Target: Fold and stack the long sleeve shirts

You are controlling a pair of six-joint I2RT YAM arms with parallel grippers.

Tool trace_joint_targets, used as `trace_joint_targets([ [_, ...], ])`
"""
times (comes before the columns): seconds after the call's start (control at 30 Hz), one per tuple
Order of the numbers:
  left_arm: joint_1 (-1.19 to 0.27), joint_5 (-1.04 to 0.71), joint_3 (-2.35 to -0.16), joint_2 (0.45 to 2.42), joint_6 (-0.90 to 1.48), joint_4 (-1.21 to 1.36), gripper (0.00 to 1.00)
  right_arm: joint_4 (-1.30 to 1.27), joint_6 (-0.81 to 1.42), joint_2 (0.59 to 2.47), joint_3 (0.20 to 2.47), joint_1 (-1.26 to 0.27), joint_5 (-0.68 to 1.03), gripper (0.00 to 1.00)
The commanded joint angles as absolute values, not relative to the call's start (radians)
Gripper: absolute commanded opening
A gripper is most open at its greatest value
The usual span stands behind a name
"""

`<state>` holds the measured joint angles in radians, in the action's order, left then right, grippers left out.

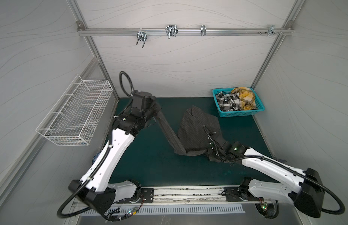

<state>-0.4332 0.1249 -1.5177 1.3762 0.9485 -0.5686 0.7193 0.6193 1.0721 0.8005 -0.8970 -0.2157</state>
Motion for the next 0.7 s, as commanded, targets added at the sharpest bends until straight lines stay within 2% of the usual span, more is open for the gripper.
trace_joint_targets([
  [0.0,-0.493,-0.083,-1.620,1.604,1.044,-0.228,0.00,0.803,0.664,1.021,0.828,-0.878,-0.179,0.00],
  [0.03,-0.513,-0.133,-1.684,1.683,1.053,-0.188,0.17,0.807,0.667,1.006,0.838,-0.854,-0.144,0.00],
  [0.07,-0.533,-0.179,-1.760,1.775,1.048,-0.171,0.47,0.807,0.666,0.995,0.844,-0.833,-0.116,0.00],
  [0.1,-0.544,-0.217,-1.852,1.854,1.039,-0.206,0.70,0.810,0.668,0.983,0.851,-0.804,-0.084,0.00],
  [0.17,-0.540,-0.273,-1.997,1.982,1.018,-0.313,0.93,0.801,0.672,0.975,0.853,-0.736,-0.010,0.00],
  [0.2,-0.532,-0.276,-2.014,2.000,1.002,-0.362,0.98,0.800,0.673,0.980,0.852,-0.693,0.029,0.00],
  [0.27,-0.518,-0.238,-1.906,1.924,0.966,-0.383,0.99,0.819,0.679,1.000,0.847,-0.613,0.085,0.00],
  [0.33,-0.507,-0.116,-1.733,1.759,0.907,-0.450,0.99,0.824,0.684,1.016,0.821,-0.544,0.134,0.01],
  [0.4,-0.485,-0.012,-1.562,1.595,0.876,-0.615,0.99,0.819,0.685,1.039,0.785,-0.500,0.170,0.20],
  [0.5,-0.462,0.004,-1.298,1.378,0.841,-0.782,0.93,0.772,0.672,1.065,0.732,-0.497,0.211,0.55],
  [0.6,-0.463,-0.055,-1.023,1.174,0.860,-0.843,0.90,0.727,0.670,1.108,0.697,-0.513,0.239,0.72],
  [0.67,-0.463,-0.088,-0.891,1.058,0.893,-0.858,0.90,0.719,0.665,1.138,0.703,-0.545,0.225,0.78],
])
